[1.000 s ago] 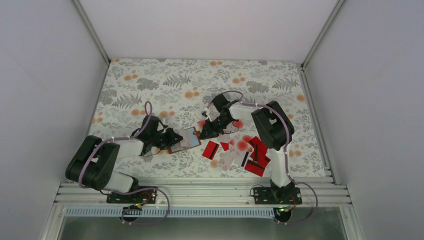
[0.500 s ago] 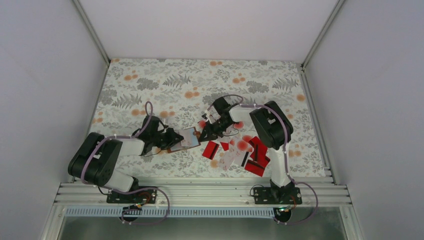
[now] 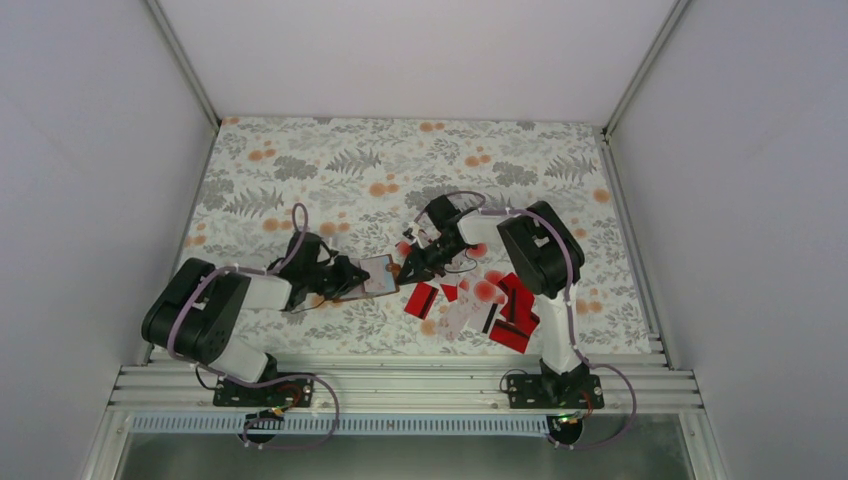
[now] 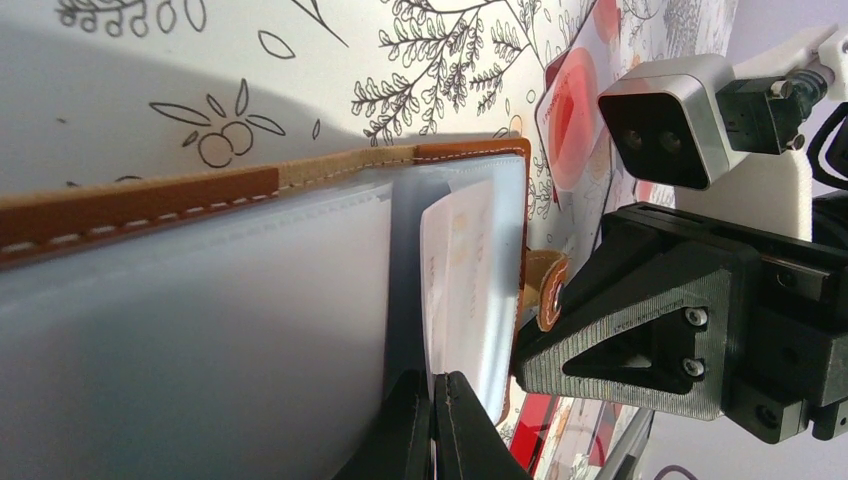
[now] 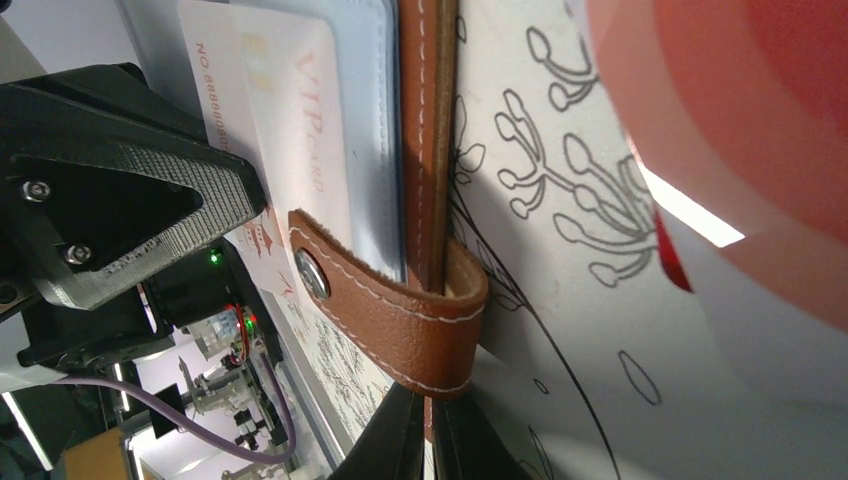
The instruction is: Put the credit cards into the card holder
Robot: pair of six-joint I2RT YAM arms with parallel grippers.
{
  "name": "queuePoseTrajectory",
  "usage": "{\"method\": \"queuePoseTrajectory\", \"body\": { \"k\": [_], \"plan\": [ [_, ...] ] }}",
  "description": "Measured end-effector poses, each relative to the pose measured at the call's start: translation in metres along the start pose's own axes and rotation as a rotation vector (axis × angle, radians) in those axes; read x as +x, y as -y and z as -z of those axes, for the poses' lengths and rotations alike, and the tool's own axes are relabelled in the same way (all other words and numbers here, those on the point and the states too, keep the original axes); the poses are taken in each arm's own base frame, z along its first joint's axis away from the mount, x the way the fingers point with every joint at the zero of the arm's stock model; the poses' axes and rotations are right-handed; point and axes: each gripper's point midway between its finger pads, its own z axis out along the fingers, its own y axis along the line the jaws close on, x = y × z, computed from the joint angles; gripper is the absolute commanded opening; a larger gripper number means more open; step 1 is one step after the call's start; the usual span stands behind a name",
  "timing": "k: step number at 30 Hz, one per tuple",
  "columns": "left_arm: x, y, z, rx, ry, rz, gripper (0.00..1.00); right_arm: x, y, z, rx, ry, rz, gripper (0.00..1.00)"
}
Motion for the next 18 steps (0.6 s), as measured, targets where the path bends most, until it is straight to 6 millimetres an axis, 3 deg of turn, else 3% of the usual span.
{"method": "queuePoseTrajectory", "body": {
  "k": [18],
  "plan": [
    [0.001, 0.007, -0.014, -0.013, -0.033, -0.032, 0.02, 0.000, -0.001, -0.001, -0.004, -0.011, -0.007, 0.04]
  ]
}}
